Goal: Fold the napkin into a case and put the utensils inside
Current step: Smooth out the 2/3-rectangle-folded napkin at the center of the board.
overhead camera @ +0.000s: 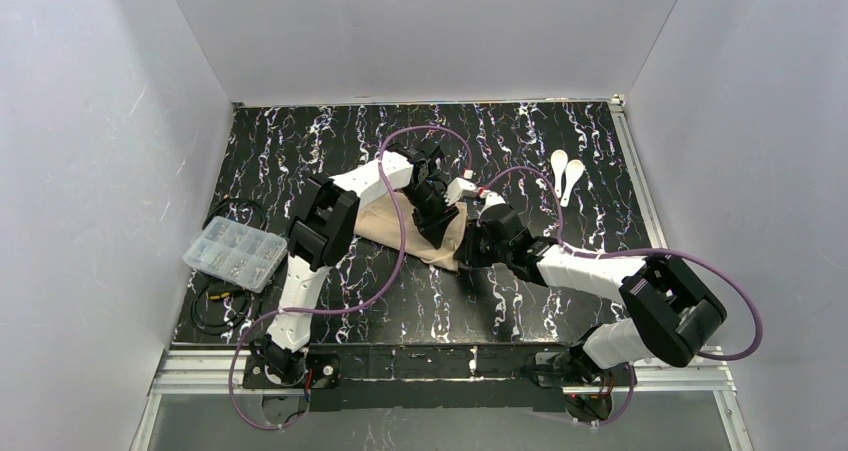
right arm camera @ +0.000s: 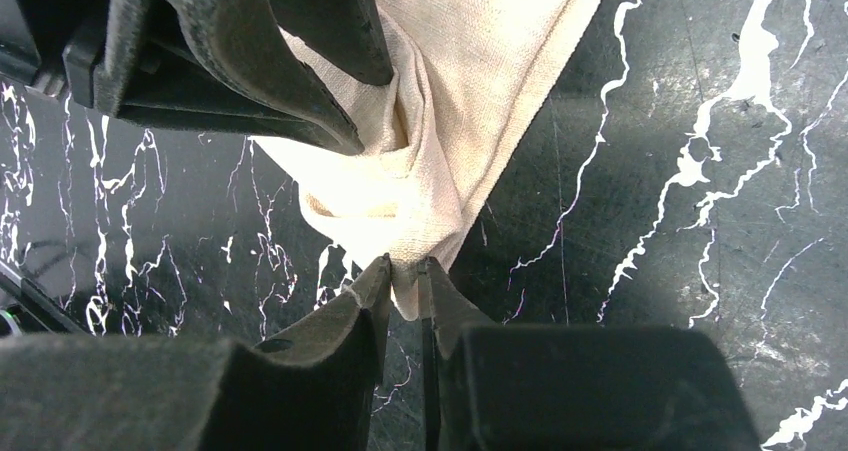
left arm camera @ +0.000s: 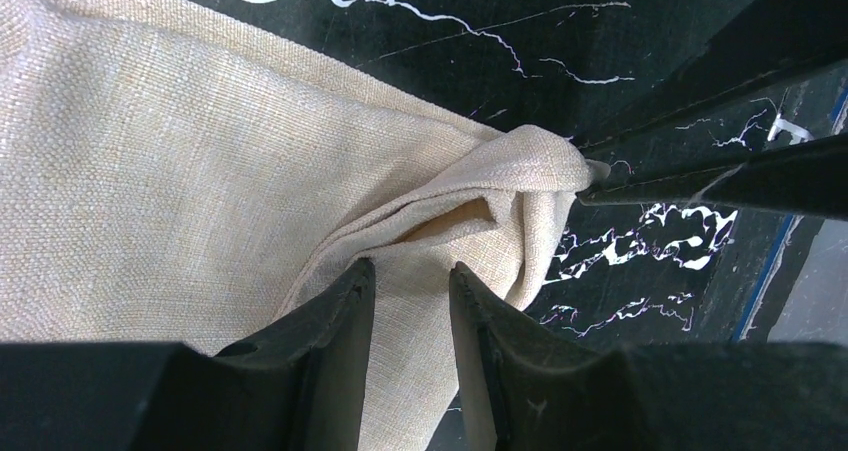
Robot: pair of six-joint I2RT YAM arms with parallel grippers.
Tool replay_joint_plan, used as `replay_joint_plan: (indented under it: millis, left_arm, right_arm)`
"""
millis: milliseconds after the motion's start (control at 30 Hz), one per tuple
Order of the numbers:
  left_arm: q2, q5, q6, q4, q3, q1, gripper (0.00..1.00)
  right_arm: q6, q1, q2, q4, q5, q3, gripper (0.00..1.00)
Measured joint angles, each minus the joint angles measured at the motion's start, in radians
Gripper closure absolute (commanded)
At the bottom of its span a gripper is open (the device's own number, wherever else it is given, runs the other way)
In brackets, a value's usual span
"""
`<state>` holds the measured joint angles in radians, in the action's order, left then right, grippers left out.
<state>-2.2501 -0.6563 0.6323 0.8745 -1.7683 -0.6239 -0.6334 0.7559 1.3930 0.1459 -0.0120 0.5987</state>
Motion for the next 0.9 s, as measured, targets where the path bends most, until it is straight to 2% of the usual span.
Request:
replay_joint_plan:
  millis: [467, 700, 900]
  left_arm:
    - [-0.016, -0.018, -0.031, -0.004, -0.023, 0.0, 0.68]
    - [-0.017, -0.025, -0.022, -0.003, -0.023, 0.0, 0.68]
    - [-0.017, -0.027, -0.007, -0.003, -0.023, 0.0, 0.69]
  right_arm:
    - [-0.023, -0.007, 0.014, 0.053, -0.003, -0.004, 0.89]
    - [-0.064, -0.075, 0.025, 0.137, 0.056, -0.037, 0.9]
    - [-0.097, -0.116, 0.109, 0.207, 0.118, -0.05, 0.92]
